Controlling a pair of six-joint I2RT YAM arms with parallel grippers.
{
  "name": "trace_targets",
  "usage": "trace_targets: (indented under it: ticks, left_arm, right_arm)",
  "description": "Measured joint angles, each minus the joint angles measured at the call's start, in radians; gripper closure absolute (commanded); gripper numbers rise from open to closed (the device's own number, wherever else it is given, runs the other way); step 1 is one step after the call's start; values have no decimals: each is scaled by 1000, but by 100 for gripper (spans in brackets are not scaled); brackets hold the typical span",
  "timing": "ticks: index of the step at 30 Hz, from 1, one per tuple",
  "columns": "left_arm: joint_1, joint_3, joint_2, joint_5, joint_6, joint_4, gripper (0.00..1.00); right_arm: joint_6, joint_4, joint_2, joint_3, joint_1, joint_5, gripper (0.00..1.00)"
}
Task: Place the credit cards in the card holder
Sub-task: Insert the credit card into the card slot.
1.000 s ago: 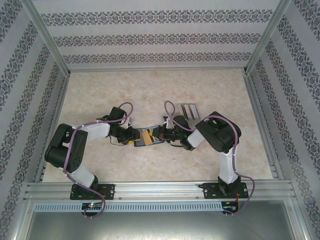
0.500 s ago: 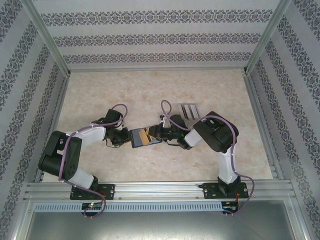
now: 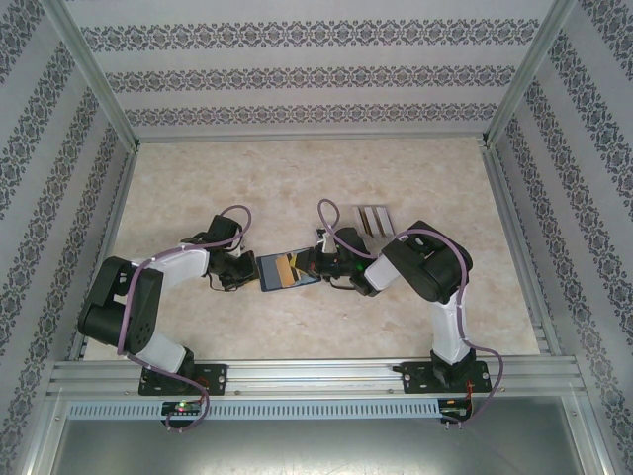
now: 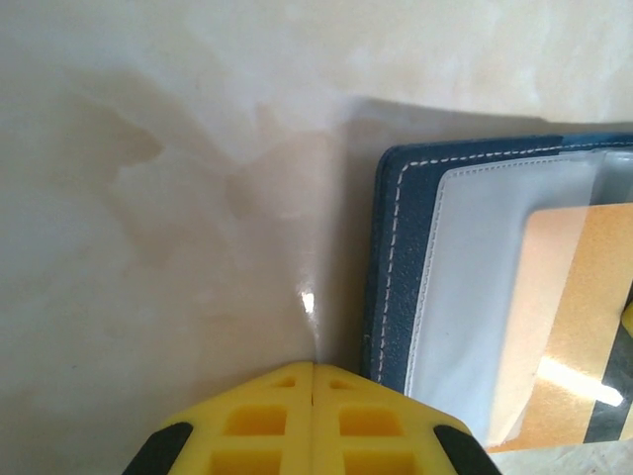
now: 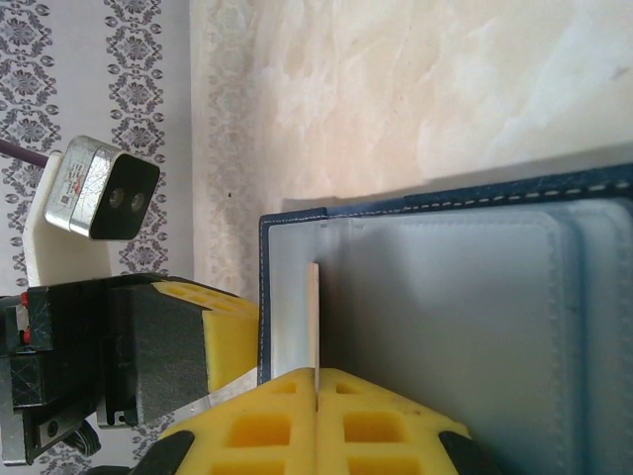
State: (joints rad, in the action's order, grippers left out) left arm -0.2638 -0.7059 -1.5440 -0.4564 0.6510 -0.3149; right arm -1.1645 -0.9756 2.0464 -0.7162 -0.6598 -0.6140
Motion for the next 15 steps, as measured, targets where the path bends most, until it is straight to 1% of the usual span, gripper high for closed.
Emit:
trace_targets:
  ticks: [13,15]
  left_arm:
    - [16,-11,-25,-45,0,0,100]
    - [17,-13,-28,-48,0,0,100]
  right_arm:
    - [-12,14,12,-37,-47,56,100]
    - [-12,15,13,-39,-50,64,98]
